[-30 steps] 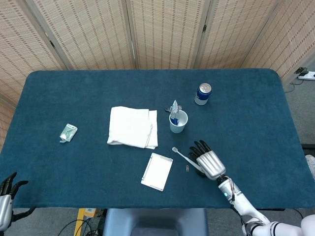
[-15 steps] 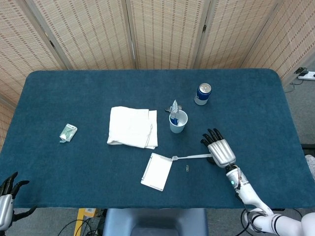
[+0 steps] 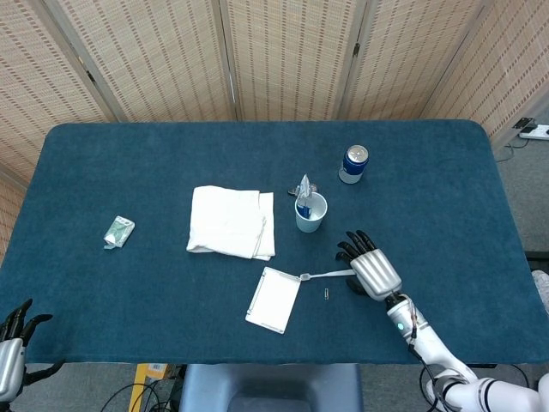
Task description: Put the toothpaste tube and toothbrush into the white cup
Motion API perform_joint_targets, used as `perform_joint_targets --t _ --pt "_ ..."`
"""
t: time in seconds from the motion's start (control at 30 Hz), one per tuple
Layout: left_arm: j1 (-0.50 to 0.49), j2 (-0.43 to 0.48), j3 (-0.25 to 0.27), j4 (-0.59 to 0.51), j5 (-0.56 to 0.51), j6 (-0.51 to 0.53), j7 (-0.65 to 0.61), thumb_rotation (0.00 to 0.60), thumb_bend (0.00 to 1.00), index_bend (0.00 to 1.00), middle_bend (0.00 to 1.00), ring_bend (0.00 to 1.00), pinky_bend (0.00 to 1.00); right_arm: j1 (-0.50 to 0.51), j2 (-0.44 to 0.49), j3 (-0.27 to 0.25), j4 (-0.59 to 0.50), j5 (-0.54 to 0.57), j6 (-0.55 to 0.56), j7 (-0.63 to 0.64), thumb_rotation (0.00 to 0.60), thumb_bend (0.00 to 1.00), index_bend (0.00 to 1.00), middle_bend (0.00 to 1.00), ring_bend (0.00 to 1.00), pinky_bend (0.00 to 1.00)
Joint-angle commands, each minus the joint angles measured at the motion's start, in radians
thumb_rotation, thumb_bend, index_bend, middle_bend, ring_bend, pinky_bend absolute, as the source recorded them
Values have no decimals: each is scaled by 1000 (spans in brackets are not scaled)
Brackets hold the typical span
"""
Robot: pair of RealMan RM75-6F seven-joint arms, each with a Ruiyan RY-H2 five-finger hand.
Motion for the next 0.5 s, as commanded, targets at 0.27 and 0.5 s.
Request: perform_joint_targets --t 0.27,0.5 --pt "6 1 2 14 -10 -3 -15 600 135 285 54 23 147 37 -53 25 7 74 -81 -88 600 266 410 236 15 75" --pt "8 -1 1 22 -13 -3 -25 600 135 285 54 23 147 58 -85 34 39 99 -104 -129 600 270 430 249 15 75"
